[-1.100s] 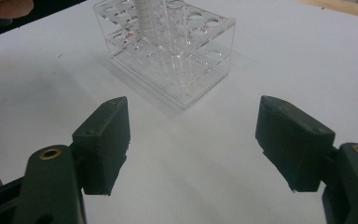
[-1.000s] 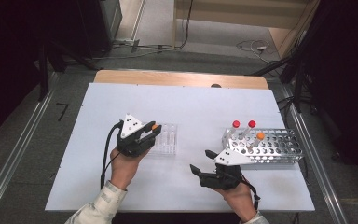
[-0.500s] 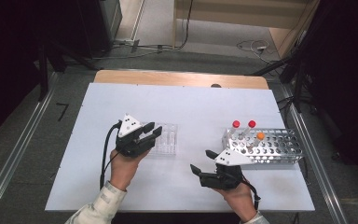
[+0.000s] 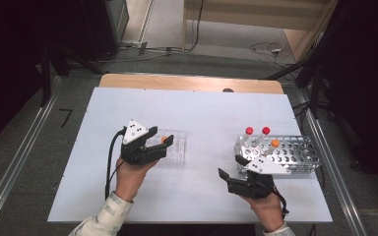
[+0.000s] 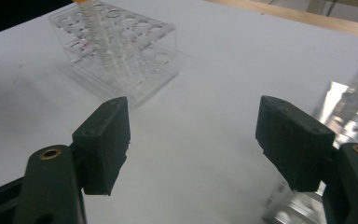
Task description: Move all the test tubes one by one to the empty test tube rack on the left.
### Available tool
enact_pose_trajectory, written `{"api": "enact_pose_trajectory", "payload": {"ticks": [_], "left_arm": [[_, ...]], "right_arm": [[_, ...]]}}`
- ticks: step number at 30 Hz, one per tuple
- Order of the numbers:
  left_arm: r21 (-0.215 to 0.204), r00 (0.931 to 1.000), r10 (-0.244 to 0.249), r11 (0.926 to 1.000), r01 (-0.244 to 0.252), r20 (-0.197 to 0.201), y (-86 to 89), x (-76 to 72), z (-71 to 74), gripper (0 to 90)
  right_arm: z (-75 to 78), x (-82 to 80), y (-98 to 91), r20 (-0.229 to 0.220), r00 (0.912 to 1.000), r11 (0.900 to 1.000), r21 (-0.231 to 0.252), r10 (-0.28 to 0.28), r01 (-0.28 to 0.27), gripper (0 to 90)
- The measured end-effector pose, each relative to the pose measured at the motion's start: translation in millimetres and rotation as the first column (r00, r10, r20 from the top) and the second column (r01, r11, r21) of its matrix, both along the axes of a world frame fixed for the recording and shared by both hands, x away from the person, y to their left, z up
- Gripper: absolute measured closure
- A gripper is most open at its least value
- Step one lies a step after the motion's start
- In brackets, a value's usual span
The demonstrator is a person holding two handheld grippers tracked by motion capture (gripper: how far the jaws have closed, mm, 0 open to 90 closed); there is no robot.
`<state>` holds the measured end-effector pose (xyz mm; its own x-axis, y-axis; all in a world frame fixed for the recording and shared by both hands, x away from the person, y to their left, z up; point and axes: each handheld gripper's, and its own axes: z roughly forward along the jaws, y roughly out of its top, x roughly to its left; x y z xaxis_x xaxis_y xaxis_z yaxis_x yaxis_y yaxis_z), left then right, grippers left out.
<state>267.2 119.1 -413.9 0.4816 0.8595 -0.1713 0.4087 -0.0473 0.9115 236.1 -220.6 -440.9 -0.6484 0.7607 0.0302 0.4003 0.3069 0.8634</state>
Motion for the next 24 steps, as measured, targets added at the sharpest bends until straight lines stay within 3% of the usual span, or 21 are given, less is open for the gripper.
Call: {"api": "enact_pose_trajectory", "payload": {"ticks": [5, 10, 19, 24], "left_arm": [[-0.011, 1.0, -0.003, 0.9999, 0.003, -0.001, 1.8, 0.1, 0.6, 36.2], [-0.015, 1.0, -0.004, 0.9999, 0.004, 0.0, 1.4, -0.1, 0.9, 35.1], [-0.011, 1.0, -0.006, 0.9999, 0.006, 0.0, 0.4, -0.5, 0.6, 34.6], [-0.009, 1.0, -0.008, 0.9999, 0.008, 0.003, -0.9, -1.1, 0.8, 34.6]], "right_arm": [[2.0, 0.9, -27.6, 0.014, 0.9971, 0.9972, 0.002, -0.074, 0.074, 24.5], [3.5, 2.8, -53.8, 0.031, 0.9876, 0.9881, 0.007, -0.154, 0.154, 24.5], [-3.9, 15.5, -84.4, 0.04, 0.9578, 0.9586, 0.015, -0.285, 0.284, 29.8], [-7.3, 25.3, -89.9, 0.037, 0.9468, 0.9475, 0.018, -0.32, 0.319, 32.7]]}}
